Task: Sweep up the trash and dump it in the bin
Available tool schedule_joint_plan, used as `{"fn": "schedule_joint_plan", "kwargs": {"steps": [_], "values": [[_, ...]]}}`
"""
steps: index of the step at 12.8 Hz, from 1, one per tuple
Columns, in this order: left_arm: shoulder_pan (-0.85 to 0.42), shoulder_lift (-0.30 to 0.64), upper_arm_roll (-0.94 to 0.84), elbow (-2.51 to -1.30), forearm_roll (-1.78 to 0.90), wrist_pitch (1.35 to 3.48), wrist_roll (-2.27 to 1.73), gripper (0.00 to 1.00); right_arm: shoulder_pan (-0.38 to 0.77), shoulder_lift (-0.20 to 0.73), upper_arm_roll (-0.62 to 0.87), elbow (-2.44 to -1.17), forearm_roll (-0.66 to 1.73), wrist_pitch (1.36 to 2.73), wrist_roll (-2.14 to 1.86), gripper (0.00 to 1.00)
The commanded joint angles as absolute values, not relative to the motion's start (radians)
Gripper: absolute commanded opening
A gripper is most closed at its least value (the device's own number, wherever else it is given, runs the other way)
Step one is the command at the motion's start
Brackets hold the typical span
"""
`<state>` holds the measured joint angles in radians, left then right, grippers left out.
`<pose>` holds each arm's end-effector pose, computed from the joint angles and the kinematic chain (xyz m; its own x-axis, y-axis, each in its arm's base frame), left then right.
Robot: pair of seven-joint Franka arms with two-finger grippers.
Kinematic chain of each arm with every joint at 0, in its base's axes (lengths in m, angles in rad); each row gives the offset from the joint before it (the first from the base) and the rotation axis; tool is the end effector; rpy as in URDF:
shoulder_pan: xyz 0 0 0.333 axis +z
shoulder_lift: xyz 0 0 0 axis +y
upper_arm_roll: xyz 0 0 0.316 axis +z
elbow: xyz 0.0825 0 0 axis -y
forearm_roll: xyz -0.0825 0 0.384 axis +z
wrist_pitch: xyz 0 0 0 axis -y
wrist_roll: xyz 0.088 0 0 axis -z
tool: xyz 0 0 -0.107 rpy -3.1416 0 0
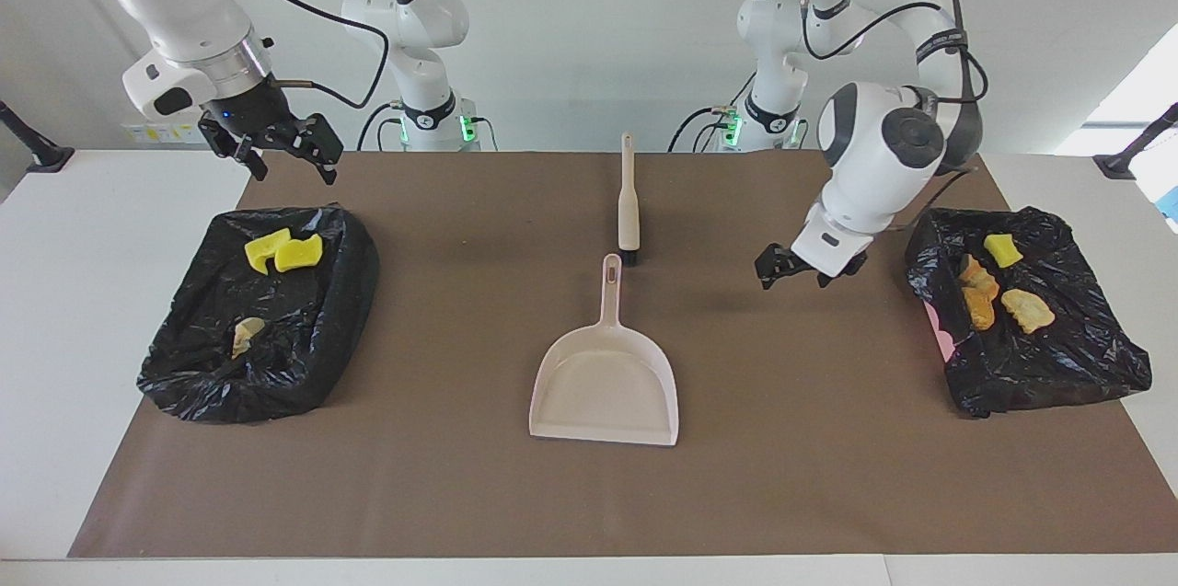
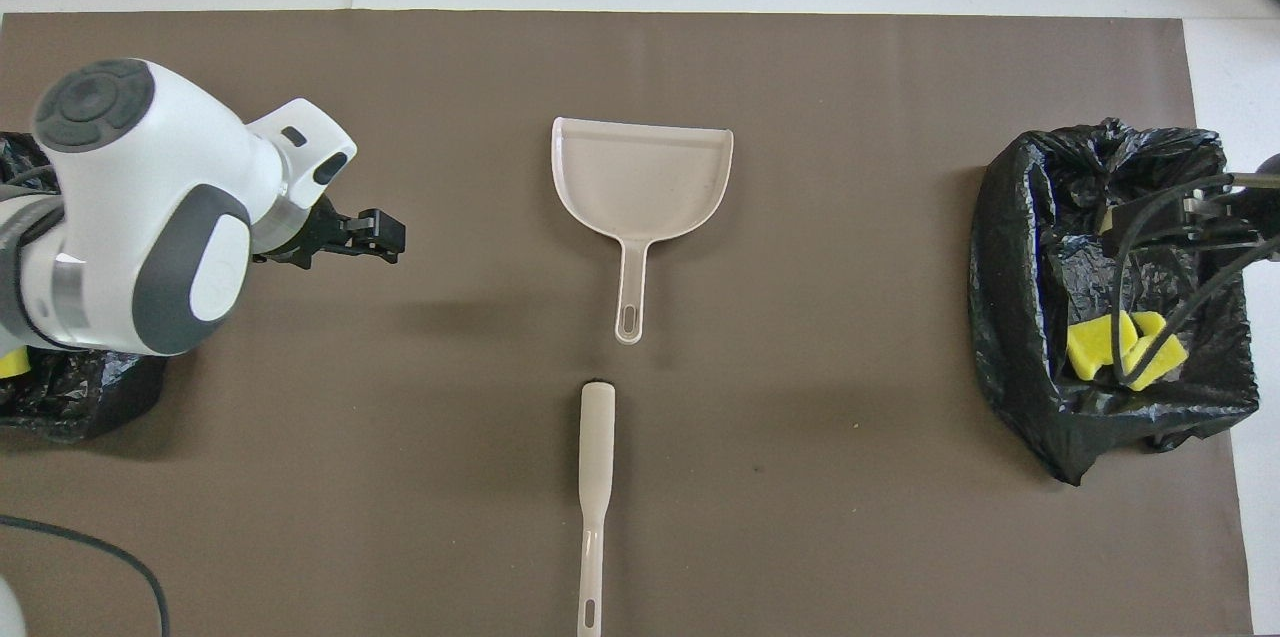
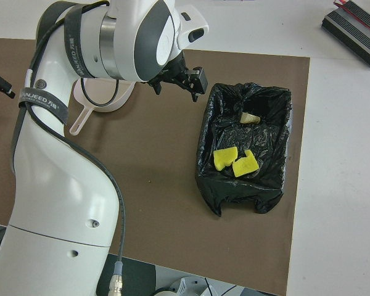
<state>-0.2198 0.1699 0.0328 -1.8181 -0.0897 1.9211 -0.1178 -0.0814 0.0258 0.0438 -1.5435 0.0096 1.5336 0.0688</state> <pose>0.5882 -0.1186 0.4380 0.9963 -0.0384 -0.0764 -0.0332 -0.9971 0.0679 0.5583 -0.0203 0.6198 0.9937 -0.1058 -0.0363 -0.1062 -0.9943 -0.0082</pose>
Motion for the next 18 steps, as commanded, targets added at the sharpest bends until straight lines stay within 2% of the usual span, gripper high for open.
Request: {"fn": "schedule_joint_plan", "kwargs": {"steps": [1, 6, 10, 12, 15, 18], "values": [[-0.118, 0.088, 0.023, -1.848, -0.075, 1.864, 0.041, 1.00, -0.084, 0.011, 0.051, -1.554, 0.011, 1.526, 0.086, 1.00], [-0.025, 0.002, 0.026, -1.804, 0.014, 1.809, 0.212, 1.00, -0.084, 0.011, 0.051, -1.554, 0.011, 1.526, 0.086, 1.00], [-0.040, -0.015, 0.017, -1.611, 0.021, 1.576, 0.207, 1.00, -0.084, 0.011, 0.051, -1.554, 0.011, 1.528, 0.086, 1.00], [-0.044, -0.024, 0.011, -1.551, 0.031, 1.481, 0.201, 1.00, -0.084, 0.011, 0.051, -1.554, 0.011, 1.526, 0.086, 1.00], [-0.055, -0.072, -0.046, -1.546, 0.092, 1.437, 0.171, 1.00, -0.084, 0.011, 0.051, -1.554, 0.011, 1.526, 0.086, 1.00], [-0.040, -0.113, -0.055, -1.626, 0.089, 1.500, 0.161, 1.00, -0.084, 0.011, 0.051, -1.554, 0.011, 1.526, 0.086, 1.00]]}}
